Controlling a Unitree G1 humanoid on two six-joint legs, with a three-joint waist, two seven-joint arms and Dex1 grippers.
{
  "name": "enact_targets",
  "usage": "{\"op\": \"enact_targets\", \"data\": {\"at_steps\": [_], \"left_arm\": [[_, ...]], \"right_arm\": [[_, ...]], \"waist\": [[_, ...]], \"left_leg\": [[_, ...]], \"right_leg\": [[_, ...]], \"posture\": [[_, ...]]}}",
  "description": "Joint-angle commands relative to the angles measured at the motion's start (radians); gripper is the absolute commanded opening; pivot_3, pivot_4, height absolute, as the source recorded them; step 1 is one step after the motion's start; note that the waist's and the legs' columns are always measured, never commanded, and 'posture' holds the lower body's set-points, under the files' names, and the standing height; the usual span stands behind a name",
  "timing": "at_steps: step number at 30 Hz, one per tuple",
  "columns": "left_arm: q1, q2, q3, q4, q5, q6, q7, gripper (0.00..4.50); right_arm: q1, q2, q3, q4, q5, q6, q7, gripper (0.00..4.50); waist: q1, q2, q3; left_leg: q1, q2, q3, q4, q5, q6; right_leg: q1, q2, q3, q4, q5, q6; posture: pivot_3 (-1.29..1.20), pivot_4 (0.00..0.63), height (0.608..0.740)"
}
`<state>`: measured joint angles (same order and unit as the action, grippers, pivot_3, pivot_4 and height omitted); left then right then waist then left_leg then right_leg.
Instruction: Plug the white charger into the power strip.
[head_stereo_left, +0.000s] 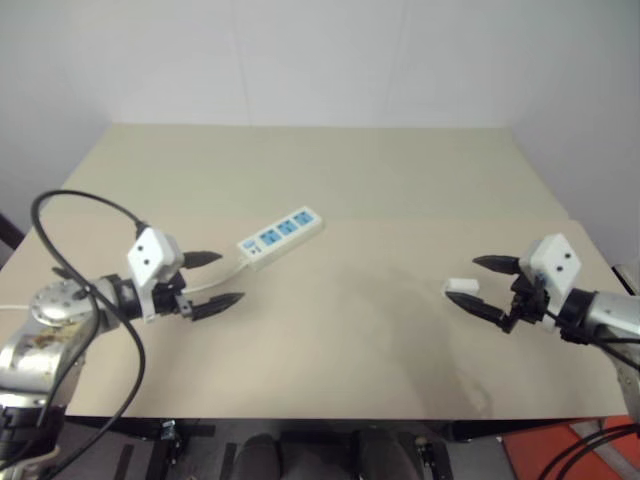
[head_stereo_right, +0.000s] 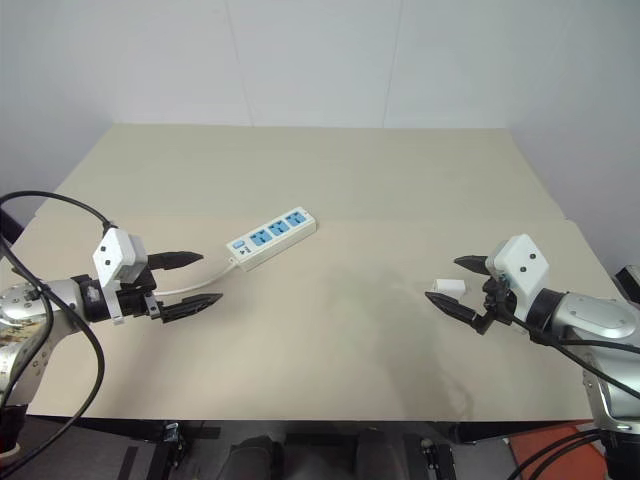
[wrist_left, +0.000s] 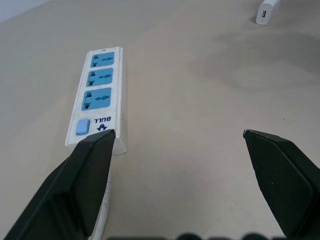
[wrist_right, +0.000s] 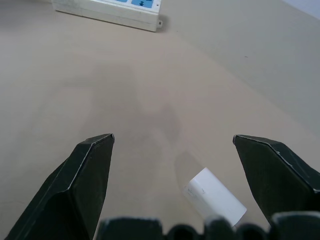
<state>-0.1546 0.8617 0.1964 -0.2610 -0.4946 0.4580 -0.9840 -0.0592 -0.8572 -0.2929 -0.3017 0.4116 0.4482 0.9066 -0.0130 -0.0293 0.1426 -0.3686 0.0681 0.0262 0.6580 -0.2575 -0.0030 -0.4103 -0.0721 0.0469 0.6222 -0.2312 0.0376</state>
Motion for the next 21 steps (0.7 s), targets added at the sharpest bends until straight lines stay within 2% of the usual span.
{"op": "enact_targets", "data": {"at_steps": [1,5,13,21], "left_arm": [[-0.003,0.005,0.038,-0.008,-0.004,-0.022,0.001,4.48],[-0.036,-0.019,0.033,0.059,0.01,-0.013,0.043,4.48],[-0.185,-0.102,-0.031,0.304,0.095,-0.112,0.064,4.48],[-0.437,-0.24,-0.14,0.77,0.244,-0.362,0.043,4.48]], "right_arm": [[-0.014,-0.014,-0.022,-0.021,0.006,-0.012,-0.003,4.5],[-0.02,-0.011,-0.019,-0.02,0.007,-0.011,-0.007,4.5],[-0.043,-0.005,-0.006,-0.015,0.006,-0.01,-0.016,4.5],[-0.071,-0.003,-0.009,-0.026,0.018,0.002,-0.03,4.5]], "waist": [[0.0,0.0,0.0],[0.0,0.0,0.0],[0.002,0.0,0.0],[0.006,0.0,0.0]], "left_leg": [[0.0,0.0,0.0,0.0,0.0,0.0],[0.0,0.0,0.0,0.0,0.0,0.0],[0.0,0.0,0.0,0.0,0.0,0.0],[-0.001,-0.001,0.0,0.0,0.0,0.0]], "right_leg": [[0.0,0.0,0.0,0.0,0.0,0.0],[0.0,0.0,0.0,0.0,0.0,0.0],[0.001,0.0,0.0,0.0,0.001,0.0],[0.002,0.0,-0.001,-0.003,0.002,0.0]], "posture": [[0.0,0.15,0.74],[0.0,0.15,0.74],[0.0,0.15,0.74],[0.0,0.15,0.74]]}}
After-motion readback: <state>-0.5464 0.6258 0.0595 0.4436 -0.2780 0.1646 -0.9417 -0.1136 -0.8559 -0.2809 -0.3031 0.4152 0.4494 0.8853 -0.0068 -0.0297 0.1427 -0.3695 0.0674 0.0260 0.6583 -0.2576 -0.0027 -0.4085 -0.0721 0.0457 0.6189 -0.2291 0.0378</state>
